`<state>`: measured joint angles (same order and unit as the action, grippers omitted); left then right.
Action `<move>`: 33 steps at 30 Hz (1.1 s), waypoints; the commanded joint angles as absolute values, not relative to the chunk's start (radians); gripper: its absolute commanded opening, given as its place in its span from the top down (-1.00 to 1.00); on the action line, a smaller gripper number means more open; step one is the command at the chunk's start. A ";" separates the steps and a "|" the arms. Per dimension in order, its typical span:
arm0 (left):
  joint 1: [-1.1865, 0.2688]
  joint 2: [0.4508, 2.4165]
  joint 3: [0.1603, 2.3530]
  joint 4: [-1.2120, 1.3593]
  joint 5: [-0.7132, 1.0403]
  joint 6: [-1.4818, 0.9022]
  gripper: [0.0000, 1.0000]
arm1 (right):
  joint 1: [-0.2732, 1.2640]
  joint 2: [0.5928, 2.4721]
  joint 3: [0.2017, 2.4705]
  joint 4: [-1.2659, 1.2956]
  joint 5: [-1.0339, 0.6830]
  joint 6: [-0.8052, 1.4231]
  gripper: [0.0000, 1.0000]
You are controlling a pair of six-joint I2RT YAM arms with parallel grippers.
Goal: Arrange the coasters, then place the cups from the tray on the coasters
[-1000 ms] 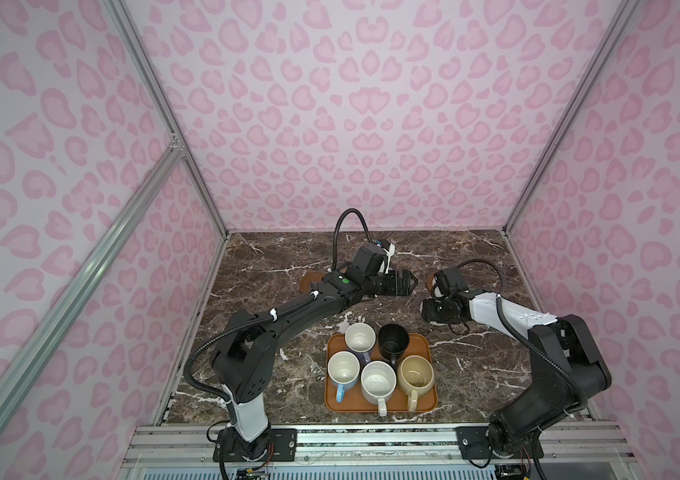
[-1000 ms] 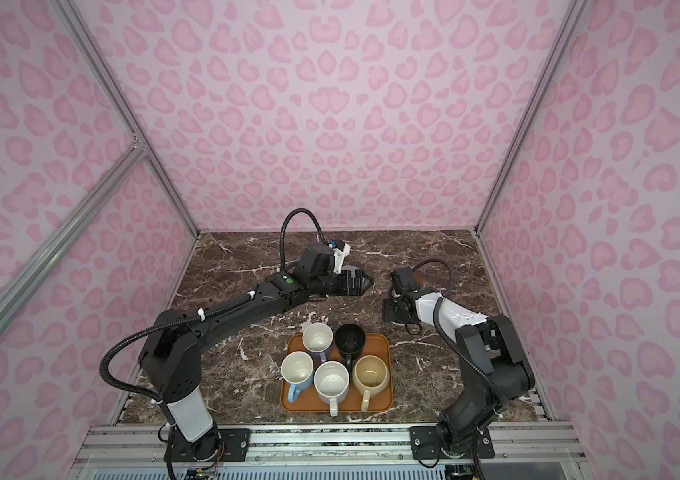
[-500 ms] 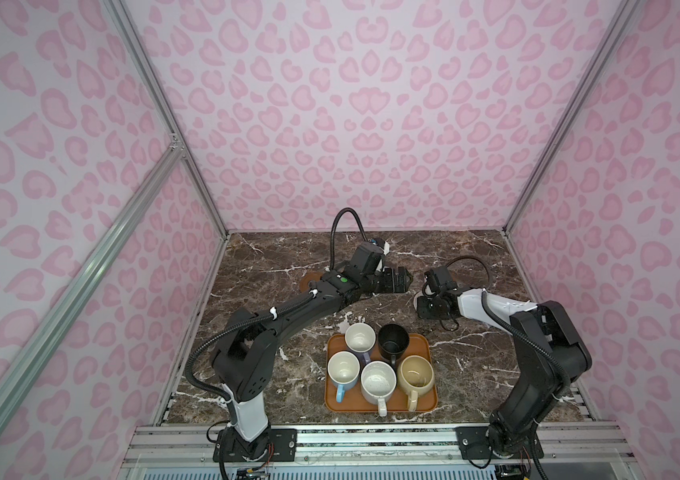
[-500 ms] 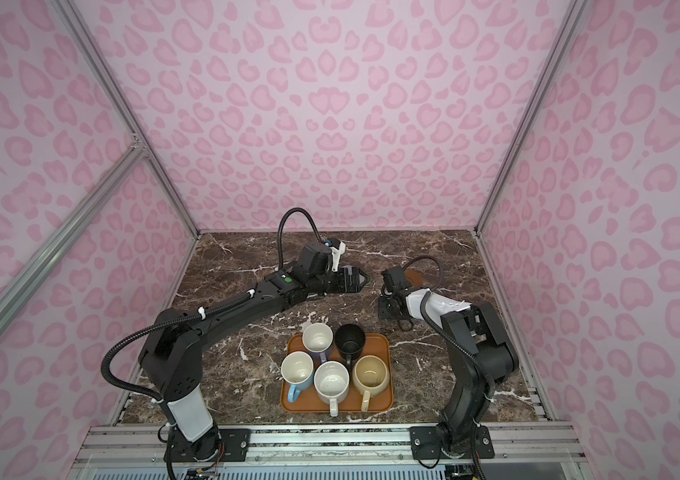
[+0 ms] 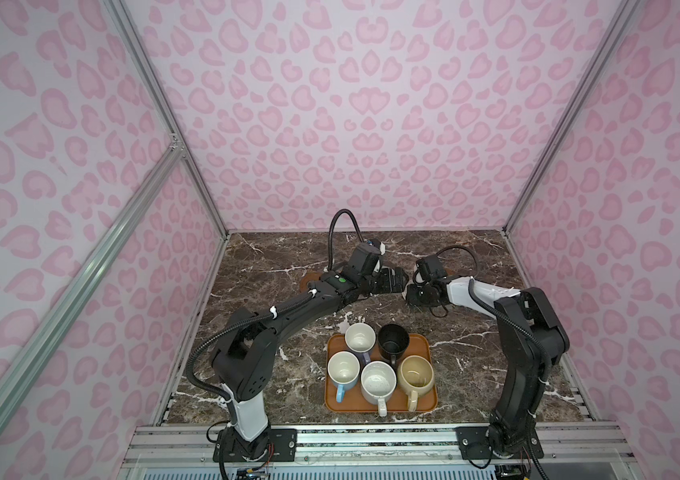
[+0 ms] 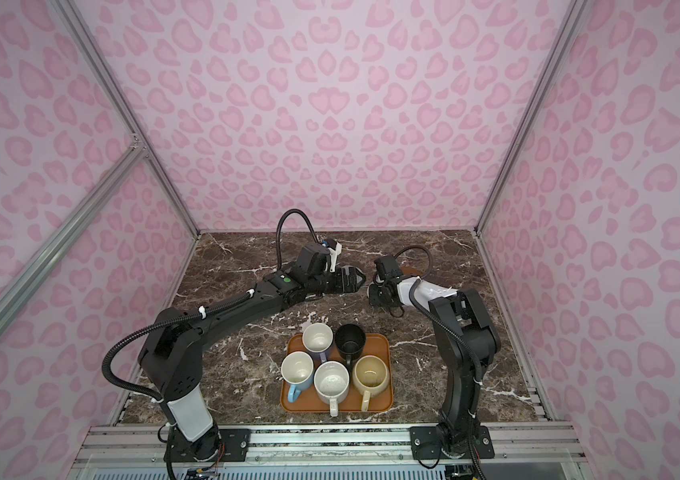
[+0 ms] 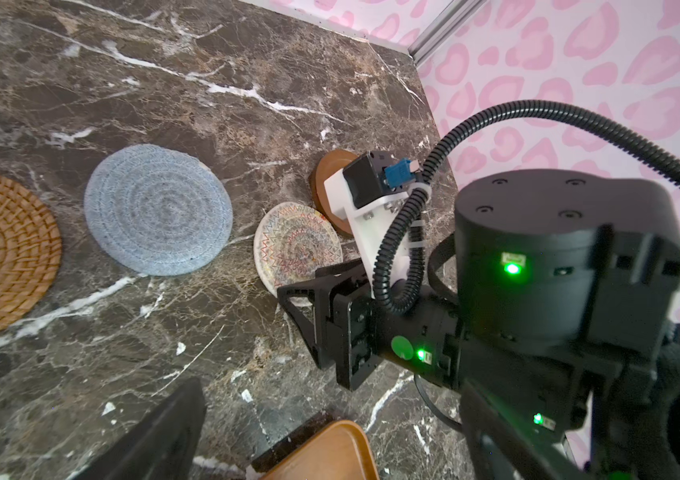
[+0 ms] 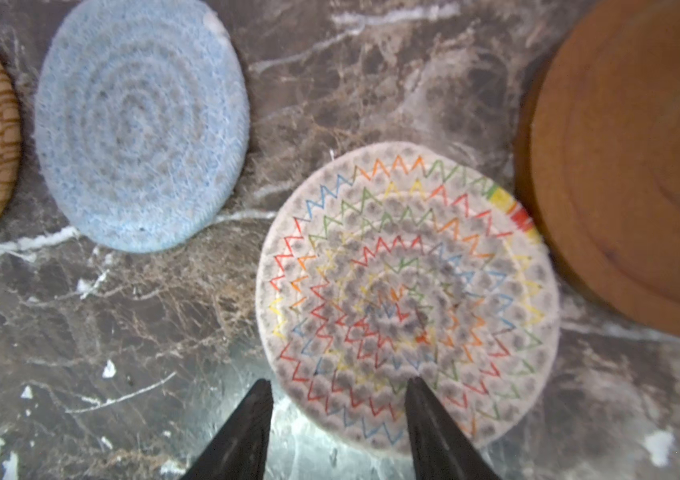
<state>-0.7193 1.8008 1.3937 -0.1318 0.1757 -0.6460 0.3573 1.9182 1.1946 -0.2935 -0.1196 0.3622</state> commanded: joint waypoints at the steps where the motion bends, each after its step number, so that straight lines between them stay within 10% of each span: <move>1: -0.710 1.793 1.389 -0.110 0.168 -0.652 -0.94 | 0.355 1.969 1.227 -0.389 -0.121 0.363 -0.08; 33: -0.680 1.833 1.402 -0.094 0.199 -0.650 -0.94 | 0.320 2.105 1.397 -0.466 -0.128 0.351 -0.05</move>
<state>-0.6807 1.8351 1.3964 -0.1242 0.1940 -0.6460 0.3141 2.0903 1.4246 -0.3229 -0.0795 0.3393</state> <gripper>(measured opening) 0.971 0.530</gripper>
